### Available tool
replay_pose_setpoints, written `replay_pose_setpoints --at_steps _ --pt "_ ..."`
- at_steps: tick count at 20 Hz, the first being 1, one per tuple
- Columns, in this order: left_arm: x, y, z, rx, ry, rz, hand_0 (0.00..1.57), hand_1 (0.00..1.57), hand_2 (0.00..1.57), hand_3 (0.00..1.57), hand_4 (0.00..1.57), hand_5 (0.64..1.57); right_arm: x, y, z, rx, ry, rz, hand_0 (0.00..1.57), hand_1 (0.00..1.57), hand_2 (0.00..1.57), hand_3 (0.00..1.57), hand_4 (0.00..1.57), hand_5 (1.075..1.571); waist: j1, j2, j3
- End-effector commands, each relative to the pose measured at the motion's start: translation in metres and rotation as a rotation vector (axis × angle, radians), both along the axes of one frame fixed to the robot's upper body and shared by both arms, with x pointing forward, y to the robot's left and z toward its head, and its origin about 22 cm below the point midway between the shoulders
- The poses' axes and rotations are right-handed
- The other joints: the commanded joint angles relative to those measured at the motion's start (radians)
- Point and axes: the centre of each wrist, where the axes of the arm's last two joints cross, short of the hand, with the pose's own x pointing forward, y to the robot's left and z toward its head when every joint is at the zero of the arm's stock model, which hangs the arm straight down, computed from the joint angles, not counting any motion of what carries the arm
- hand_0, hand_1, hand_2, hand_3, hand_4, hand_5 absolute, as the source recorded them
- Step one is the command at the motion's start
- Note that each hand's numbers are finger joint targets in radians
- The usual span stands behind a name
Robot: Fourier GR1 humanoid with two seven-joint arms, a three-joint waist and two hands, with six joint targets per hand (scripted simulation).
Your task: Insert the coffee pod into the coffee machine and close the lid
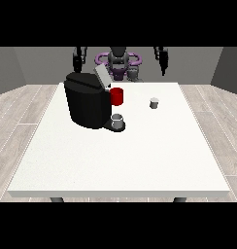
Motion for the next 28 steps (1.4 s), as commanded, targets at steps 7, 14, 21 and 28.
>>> replay_pose_setpoints --at_steps 7,14,21,28 --pt "-0.029 0.009 -0.016 -0.094 -0.063 -0.033 0.00 0.00 0.00 0.00 0.32 1.571 -0.018 -0.039 -0.017 0.007 -0.020 -0.239 0.00 0.00 0.00 0.00 0.13 1.571 0.004 -0.097 -0.0308" --pt "-0.026 0.022 -0.010 0.067 -0.065 -0.070 0.00 0.00 0.00 0.00 0.31 1.571 -0.014 -0.033 -0.013 0.009 -0.079 -0.251 0.00 0.00 0.00 0.00 0.27 1.571 0.005 -0.057 -0.0304" --pt "0.019 0.058 0.026 0.230 -0.052 -0.018 0.00 0.00 0.00 0.00 0.00 1.571 -0.007 -0.019 -0.008 0.050 -0.115 -0.192 0.00 0.00 0.00 0.00 0.17 1.571 -0.060 0.018 -0.0302" --pt "0.051 0.065 0.013 0.245 0.028 -0.027 0.00 0.00 0.00 0.00 0.00 1.571 0.011 -0.001 0.003 0.073 -0.163 -0.169 0.00 0.00 0.00 0.00 0.28 1.571 -0.092 0.088 -0.0305"
